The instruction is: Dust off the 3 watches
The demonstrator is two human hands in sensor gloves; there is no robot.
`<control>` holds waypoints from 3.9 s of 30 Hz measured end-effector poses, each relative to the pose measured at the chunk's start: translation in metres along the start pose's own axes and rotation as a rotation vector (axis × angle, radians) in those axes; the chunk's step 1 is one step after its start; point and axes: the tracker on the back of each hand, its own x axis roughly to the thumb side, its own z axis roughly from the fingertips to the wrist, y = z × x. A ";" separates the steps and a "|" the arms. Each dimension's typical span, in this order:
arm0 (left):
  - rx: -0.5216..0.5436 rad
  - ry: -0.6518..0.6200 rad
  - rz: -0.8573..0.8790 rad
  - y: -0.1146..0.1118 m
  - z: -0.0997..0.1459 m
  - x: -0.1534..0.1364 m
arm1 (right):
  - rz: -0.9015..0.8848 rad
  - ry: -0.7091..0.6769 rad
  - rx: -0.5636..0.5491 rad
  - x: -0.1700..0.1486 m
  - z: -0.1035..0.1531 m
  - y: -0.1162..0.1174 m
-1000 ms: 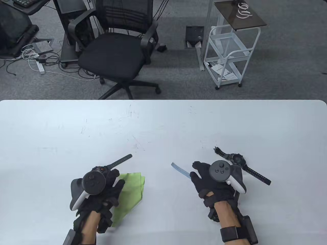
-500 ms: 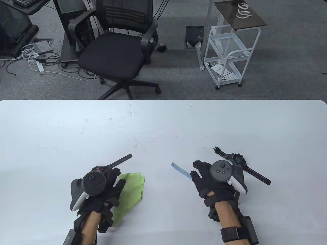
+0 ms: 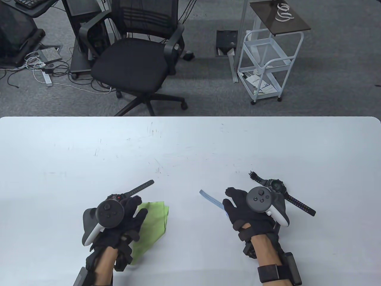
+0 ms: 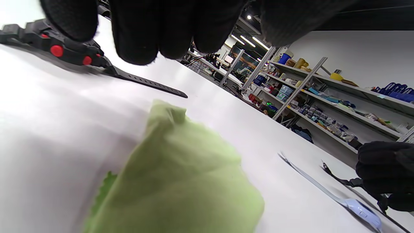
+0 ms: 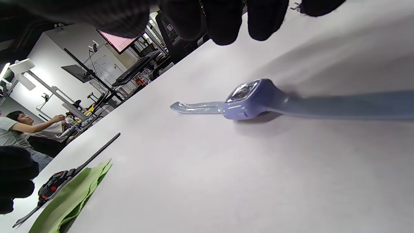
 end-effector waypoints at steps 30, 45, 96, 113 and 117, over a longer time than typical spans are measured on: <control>-0.064 0.158 -0.148 -0.030 -0.009 0.009 | -0.023 0.014 -0.020 -0.001 0.003 -0.005; 0.356 -0.334 0.459 0.020 0.032 0.030 | -0.011 0.024 -0.059 -0.002 0.005 -0.011; 0.360 -0.292 0.496 0.026 0.032 0.024 | 0.218 0.095 0.196 -0.005 -0.017 0.008; 0.361 -0.485 0.542 0.041 0.039 0.030 | -0.267 -0.459 0.438 0.061 0.012 0.011; 0.109 -0.609 0.542 0.024 0.033 0.052 | -0.197 -0.512 0.488 0.081 0.017 0.022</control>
